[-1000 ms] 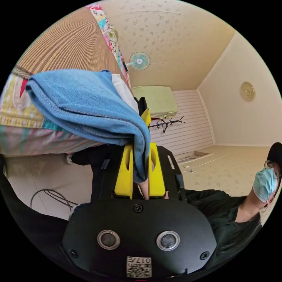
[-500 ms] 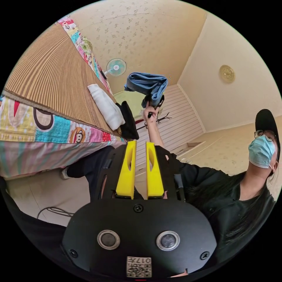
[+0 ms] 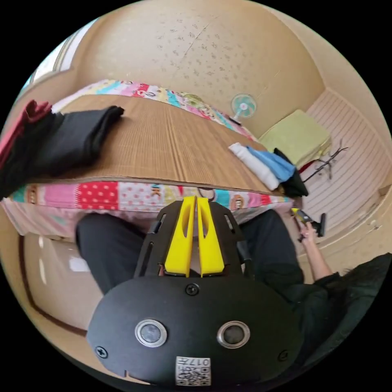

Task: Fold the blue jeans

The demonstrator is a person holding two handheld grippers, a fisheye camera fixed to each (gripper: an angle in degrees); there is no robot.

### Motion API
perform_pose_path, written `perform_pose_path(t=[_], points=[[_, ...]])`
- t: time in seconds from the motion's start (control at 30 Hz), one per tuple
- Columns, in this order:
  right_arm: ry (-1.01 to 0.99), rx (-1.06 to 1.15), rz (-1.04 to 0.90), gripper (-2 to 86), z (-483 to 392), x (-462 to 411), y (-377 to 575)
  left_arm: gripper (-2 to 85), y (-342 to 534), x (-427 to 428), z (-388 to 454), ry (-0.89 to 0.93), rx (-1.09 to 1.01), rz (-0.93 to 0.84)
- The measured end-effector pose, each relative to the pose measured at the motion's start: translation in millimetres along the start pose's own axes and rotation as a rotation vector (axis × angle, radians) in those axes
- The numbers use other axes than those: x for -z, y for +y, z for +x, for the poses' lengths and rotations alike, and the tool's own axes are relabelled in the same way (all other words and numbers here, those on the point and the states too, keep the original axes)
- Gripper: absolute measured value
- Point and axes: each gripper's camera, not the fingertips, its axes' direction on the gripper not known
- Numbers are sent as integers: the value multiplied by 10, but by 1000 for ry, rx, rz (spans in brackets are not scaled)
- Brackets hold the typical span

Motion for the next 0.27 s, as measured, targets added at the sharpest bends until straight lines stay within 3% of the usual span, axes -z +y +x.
perform_pose_path(t=[0.07, 0.17, 0.27], points=[[264, 245, 31, 4, -892, -150, 317, -6, -54, 29, 136, -264, -65, -2], [454, 271, 242, 3, -1510, -436, 603, -5, -77, 14, 238, -477, -58, 57], [194, 215, 183, 3, -1599, -847, 546, -4, -92, -100, 211, -482, -30, 73]])
